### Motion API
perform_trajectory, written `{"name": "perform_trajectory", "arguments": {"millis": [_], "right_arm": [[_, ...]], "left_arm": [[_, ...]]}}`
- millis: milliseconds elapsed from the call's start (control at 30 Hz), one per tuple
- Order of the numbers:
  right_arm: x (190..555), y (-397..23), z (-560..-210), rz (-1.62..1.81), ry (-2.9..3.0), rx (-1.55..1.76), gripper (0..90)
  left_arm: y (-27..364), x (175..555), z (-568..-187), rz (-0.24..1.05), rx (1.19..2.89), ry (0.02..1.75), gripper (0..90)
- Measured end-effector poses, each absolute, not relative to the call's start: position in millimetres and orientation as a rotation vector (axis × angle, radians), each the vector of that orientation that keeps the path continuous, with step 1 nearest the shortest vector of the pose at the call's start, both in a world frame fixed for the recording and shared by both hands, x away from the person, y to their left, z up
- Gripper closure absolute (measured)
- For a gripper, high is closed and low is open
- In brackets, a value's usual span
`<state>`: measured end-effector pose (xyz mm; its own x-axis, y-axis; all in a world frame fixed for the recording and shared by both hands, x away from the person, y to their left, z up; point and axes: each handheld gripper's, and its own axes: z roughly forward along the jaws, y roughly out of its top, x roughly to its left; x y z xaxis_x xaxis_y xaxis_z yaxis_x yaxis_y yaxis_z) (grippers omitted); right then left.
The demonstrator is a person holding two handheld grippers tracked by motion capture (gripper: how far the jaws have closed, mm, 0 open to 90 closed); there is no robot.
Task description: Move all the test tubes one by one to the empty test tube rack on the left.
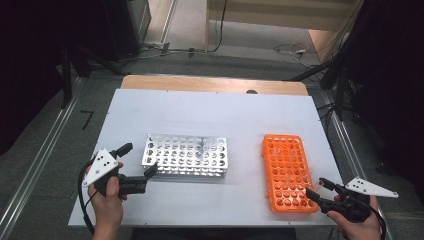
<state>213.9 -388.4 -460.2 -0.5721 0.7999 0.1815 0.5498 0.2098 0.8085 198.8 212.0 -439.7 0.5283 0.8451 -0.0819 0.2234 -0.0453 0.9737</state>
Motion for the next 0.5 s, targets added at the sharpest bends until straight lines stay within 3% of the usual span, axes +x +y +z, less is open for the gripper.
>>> {"name": "perform_trajectory", "arguments": {"millis": [33, 67, 100, 500], "right_arm": [[214, -388, -460, 1.294, 2.211, 1.274, 28.5], [214, -390, -462, 1.295, 2.227, 1.276, 38.7], [214, -390, -463, 1.301, 2.231, 1.27, 42.5], [213, -390, -471, 1.288, 2.322, 1.204, 64.8]], "left_arm": [[212, 199, -440, 0.649, 1.573, 0.941, 0.0], [212, 199, -440, 0.648, 1.572, 0.941, 0.0], [212, 199, -440, 0.648, 1.571, 0.941, 0.0], [214, 200, -441, 0.649, 1.574, 0.947, 0.0]]}}
